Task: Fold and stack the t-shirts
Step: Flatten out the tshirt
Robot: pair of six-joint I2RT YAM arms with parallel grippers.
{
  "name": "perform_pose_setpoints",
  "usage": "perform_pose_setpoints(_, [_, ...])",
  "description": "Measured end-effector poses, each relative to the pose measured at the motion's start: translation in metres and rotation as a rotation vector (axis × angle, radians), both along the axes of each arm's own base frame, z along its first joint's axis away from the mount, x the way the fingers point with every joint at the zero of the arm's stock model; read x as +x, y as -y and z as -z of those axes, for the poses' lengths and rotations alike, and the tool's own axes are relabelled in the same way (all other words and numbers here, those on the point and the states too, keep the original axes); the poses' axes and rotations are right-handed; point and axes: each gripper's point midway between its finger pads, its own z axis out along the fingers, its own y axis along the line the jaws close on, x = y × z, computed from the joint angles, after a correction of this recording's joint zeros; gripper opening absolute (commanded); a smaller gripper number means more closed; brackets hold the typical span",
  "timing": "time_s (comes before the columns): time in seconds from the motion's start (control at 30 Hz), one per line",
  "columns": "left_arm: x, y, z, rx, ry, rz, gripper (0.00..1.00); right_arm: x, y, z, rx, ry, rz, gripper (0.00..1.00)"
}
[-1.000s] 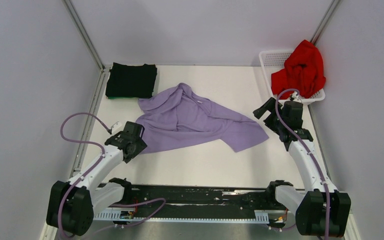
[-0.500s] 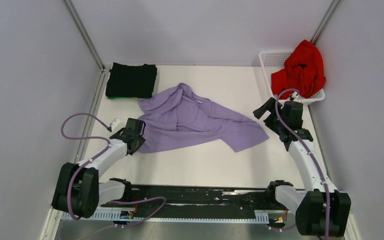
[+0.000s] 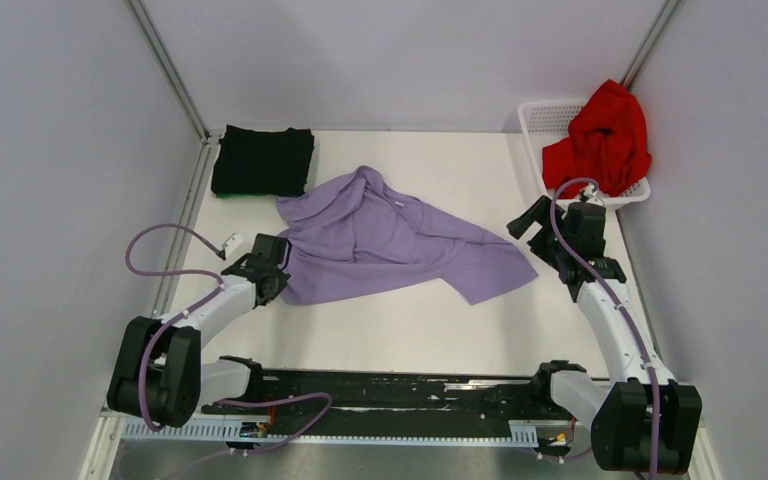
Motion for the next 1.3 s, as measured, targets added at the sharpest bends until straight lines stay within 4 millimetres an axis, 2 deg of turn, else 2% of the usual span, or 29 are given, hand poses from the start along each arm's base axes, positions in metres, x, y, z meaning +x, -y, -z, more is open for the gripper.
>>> perform_pose_setpoints(0.2, [-0.006,0.003,-0.006,-0.021,0.008,0.022,0.0,-0.011,0.001,0.02,-0.017,-0.106,-0.001,0.89])
perform_pose_setpoints(0.4, [-0.01,-0.002,-0.031,-0.019,0.106,0.019,0.0,-0.031,0.009,0.06,-0.078,-0.306,0.026,0.83])
perform_pose_setpoints(0.5, [-0.012,-0.005,-0.038,-0.012,0.126,0.014,0.0,-0.036,0.015,0.079,-0.108,-0.403,0.046,0.79])
perform_pose_setpoints(0.6, [-0.013,-0.006,-0.04,-0.004,0.132,0.015,0.0,-0.033,0.02,0.09,-0.131,-0.465,0.061,0.74])
perform_pose_setpoints(0.73, [-0.014,-0.007,-0.043,0.0,0.139,0.02,0.0,-0.02,0.023,0.103,-0.148,-0.514,0.067,0.68])
perform_pose_setpoints(1.0, [-0.017,-0.008,-0.048,0.002,0.151,0.025,0.0,-0.011,0.018,0.127,-0.185,-0.588,0.037,0.63])
perform_pose_setpoints(1.3, [-0.018,-0.009,-0.048,0.005,0.148,0.025,0.0,-0.008,0.022,0.13,-0.207,-0.606,0.048,0.49])
